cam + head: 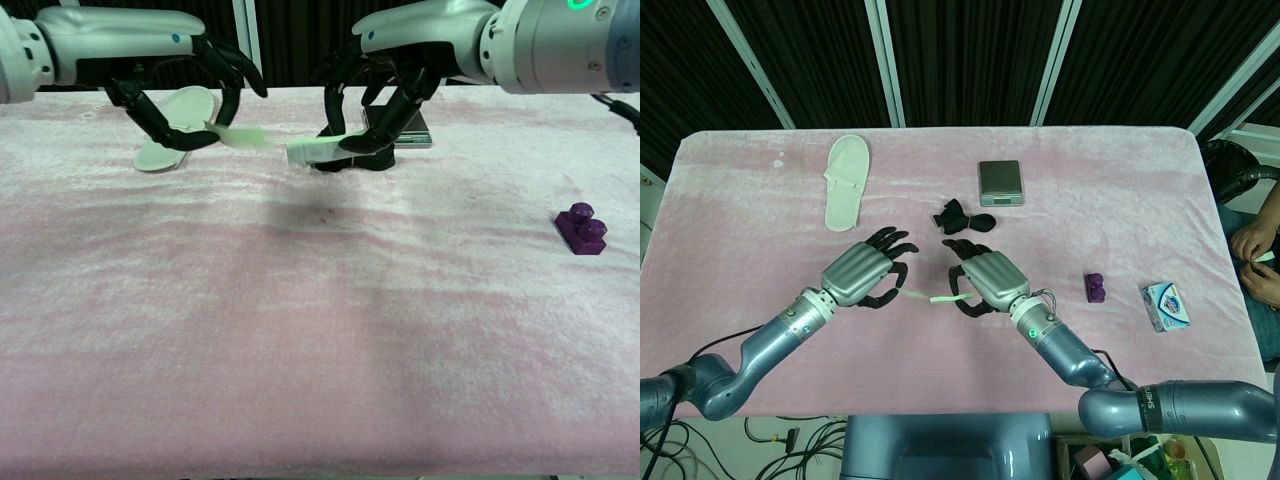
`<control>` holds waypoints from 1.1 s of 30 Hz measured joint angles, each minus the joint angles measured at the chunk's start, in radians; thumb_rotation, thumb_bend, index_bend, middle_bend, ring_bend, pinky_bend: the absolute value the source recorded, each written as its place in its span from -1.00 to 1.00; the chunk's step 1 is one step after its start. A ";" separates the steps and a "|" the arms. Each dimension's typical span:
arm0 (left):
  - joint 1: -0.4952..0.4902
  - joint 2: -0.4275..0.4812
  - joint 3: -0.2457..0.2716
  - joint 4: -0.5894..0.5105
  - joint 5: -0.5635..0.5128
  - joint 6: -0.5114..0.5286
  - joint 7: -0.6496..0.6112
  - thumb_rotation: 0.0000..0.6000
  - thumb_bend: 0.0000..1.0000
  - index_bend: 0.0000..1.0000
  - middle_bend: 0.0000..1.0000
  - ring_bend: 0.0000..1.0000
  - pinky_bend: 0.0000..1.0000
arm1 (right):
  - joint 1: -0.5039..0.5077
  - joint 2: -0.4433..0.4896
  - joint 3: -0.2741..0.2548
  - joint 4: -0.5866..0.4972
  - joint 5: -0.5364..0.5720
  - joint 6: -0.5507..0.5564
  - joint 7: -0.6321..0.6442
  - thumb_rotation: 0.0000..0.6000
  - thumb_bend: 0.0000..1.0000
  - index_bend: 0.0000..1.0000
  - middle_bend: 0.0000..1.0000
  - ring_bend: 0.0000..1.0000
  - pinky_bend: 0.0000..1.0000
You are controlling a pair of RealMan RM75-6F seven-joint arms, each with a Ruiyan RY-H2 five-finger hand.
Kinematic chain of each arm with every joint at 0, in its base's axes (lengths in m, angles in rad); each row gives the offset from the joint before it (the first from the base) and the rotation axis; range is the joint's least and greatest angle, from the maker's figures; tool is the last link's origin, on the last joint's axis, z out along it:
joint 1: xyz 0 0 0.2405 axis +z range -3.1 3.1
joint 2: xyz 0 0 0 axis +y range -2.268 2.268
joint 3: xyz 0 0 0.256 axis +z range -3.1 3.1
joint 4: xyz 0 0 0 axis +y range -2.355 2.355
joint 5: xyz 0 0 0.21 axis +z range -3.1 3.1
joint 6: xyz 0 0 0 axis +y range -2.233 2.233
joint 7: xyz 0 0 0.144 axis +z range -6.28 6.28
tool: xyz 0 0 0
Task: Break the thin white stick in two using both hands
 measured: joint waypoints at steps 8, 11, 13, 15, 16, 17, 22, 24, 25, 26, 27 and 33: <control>0.073 0.056 0.044 0.009 0.052 0.069 -0.073 1.00 -0.04 0.26 -0.66 -1.00 -1.00 | -0.032 0.018 -0.033 0.021 -0.024 -0.012 0.028 1.00 -0.05 0.34 -1.00 -1.00 -0.74; 0.097 0.056 0.057 0.027 0.072 0.093 -0.120 1.00 -0.05 0.25 -0.66 -1.00 -1.00 | -0.044 -0.004 -0.043 0.046 -0.030 -0.012 0.045 1.00 -0.05 0.34 -1.00 -1.00 -0.74; 0.109 0.047 0.069 0.052 0.087 0.104 -0.146 1.00 -0.06 0.24 -0.66 -1.00 -1.00 | -0.051 -0.027 -0.052 0.068 -0.038 -0.011 0.052 1.00 -0.05 0.34 -1.00 -1.00 -0.74; 0.115 0.028 0.081 0.089 0.097 0.103 -0.160 1.00 -0.06 0.24 -0.66 -1.00 -1.00 | -0.057 -0.058 -0.062 0.097 -0.048 -0.008 0.055 1.00 -0.05 0.34 -1.00 -1.00 -0.74; 0.117 0.016 0.085 0.108 0.101 0.102 -0.164 1.00 -0.06 0.24 -0.66 -1.00 -1.00 | -0.059 -0.074 -0.066 0.111 -0.052 -0.005 0.055 1.00 -0.05 0.34 -1.00 -1.00 -0.74; 0.119 0.004 0.090 0.129 0.105 0.101 -0.167 1.00 -0.06 0.24 -0.66 -1.00 -1.00 | -0.061 -0.091 -0.070 0.126 -0.057 -0.003 0.056 1.00 -0.05 0.33 -1.00 -1.00 -0.74; 0.132 -0.103 0.101 0.262 0.112 0.106 -0.178 1.00 -0.06 0.24 -0.66 -1.00 -1.00 | -0.072 -0.185 -0.083 0.223 -0.076 0.010 0.060 1.00 -0.05 0.33 -1.00 -1.00 -0.75; 0.131 -0.159 0.099 0.323 0.105 0.100 -0.192 1.00 -0.06 0.24 -0.67 -1.00 -1.00 | -0.075 -0.221 -0.085 0.273 -0.077 0.007 0.064 1.00 -0.08 0.33 -1.00 -1.00 -0.75; 0.130 -0.183 0.097 0.352 0.102 0.094 -0.199 1.00 -0.06 0.24 -0.67 -1.00 -1.00 | -0.076 -0.236 -0.086 0.295 -0.077 0.004 0.065 1.00 -0.11 0.33 -1.00 -1.00 -0.74; 0.128 -0.206 0.096 0.381 0.099 0.088 -0.206 1.00 -0.06 0.23 -0.67 -1.00 -1.00 | -0.077 -0.253 -0.089 0.321 -0.080 -0.003 0.066 1.00 -0.14 0.33 -1.00 -1.00 -0.74; 0.125 -0.236 0.094 0.418 0.096 0.079 -0.216 1.00 -0.06 0.23 -0.67 -1.00 -1.00 | -0.078 -0.262 -0.092 0.338 -0.085 -0.010 0.066 1.00 -0.18 0.32 -1.00 -1.00 -0.74; 0.101 -0.349 0.094 0.559 0.081 0.011 -0.226 1.00 -0.08 0.20 -0.69 -1.00 -1.00 | -0.088 -0.288 -0.105 0.382 -0.103 -0.041 0.062 1.00 -0.38 0.27 -1.00 -1.00 -0.74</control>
